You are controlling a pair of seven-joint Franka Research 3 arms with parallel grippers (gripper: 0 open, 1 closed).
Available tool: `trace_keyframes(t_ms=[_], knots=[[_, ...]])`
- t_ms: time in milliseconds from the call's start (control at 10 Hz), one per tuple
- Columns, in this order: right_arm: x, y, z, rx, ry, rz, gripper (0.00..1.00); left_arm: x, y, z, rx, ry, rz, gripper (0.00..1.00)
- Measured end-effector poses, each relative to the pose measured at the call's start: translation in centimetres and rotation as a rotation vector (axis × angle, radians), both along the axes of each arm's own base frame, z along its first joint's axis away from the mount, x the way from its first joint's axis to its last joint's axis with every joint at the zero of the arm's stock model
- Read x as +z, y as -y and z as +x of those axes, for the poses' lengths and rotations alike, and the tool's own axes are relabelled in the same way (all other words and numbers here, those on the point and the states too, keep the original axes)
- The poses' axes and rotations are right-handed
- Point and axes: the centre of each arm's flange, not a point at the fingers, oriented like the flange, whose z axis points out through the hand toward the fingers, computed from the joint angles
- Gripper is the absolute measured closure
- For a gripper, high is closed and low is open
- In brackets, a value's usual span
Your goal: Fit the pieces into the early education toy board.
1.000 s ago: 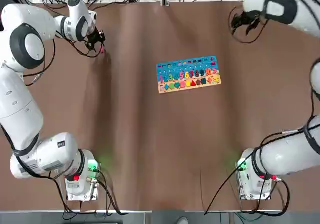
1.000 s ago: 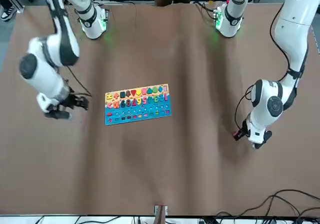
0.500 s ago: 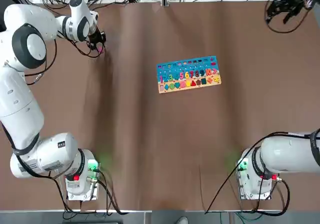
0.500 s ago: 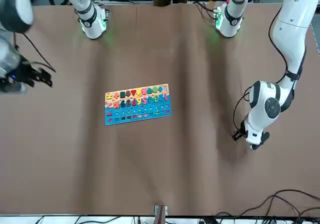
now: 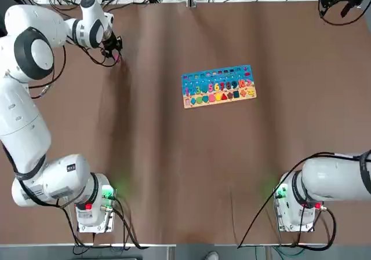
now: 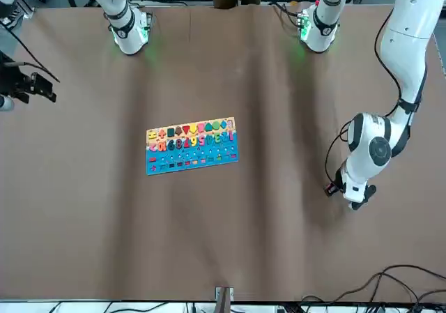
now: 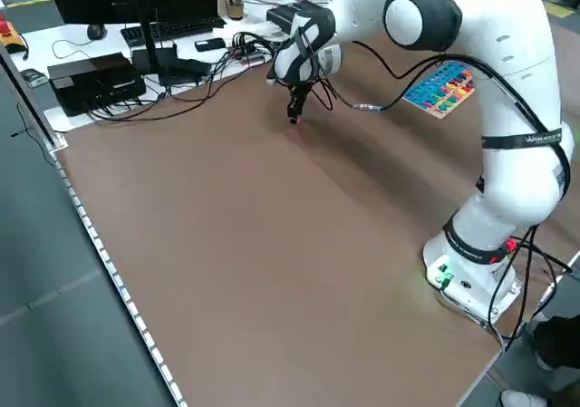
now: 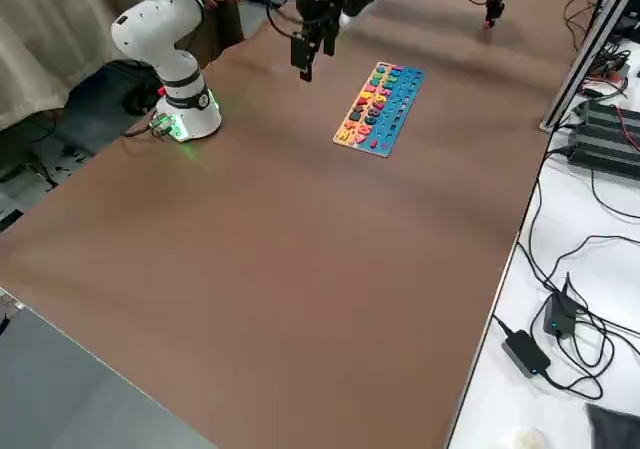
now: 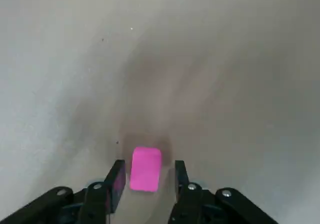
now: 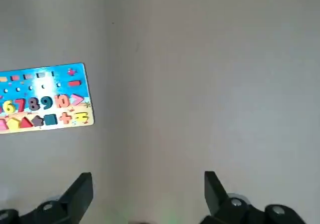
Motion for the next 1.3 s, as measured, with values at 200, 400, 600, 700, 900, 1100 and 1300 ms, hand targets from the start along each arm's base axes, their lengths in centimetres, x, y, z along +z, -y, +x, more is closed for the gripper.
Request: trace_keyframes(t_ms=[200, 400, 600, 700, 900, 1100, 1300], knots=[[1.1, 0.0, -0.1, 0.0, 0.002, 0.0, 0.01, -0.3, -0.1, 0.0, -0.009, -0.002, 0.007, 0.53], [1.4, -0.2, 0.0, 0.005, 0.009, -0.001, 0.01, -0.1, -0.1, 0.2, -0.009, 0.003, 0.008, 0.53], [2.7, -1.0, 0.3, 0.023, 0.033, -0.005, 0.01, 0.1, -0.3, 0.4, -0.006, 0.009, 0.008, 0.56], [3.7, -1.5, 0.3, 0.033, 0.039, -0.005, 0.01, 0.1, -0.3, 0.4, -0.006, 0.009, 0.008, 0.56], [5.0, -1.7, 0.0, 0.037, 0.035, -0.005, 0.01, 0.1, -0.3, 0.4, -0.006, 0.009, 0.008, 0.57], [4.7, -1.7, 0.2, 0.037, 0.029, -0.005, 0.01, 0.1, -0.3, 0.4, -0.006, 0.009, 0.008, 0.59], [4.3, -1.6, 0.5, 0.035, 0.024, -0.005, 0.01, 0.1, -0.3, 0.4, -0.006, 0.008, 0.009, 0.64]])
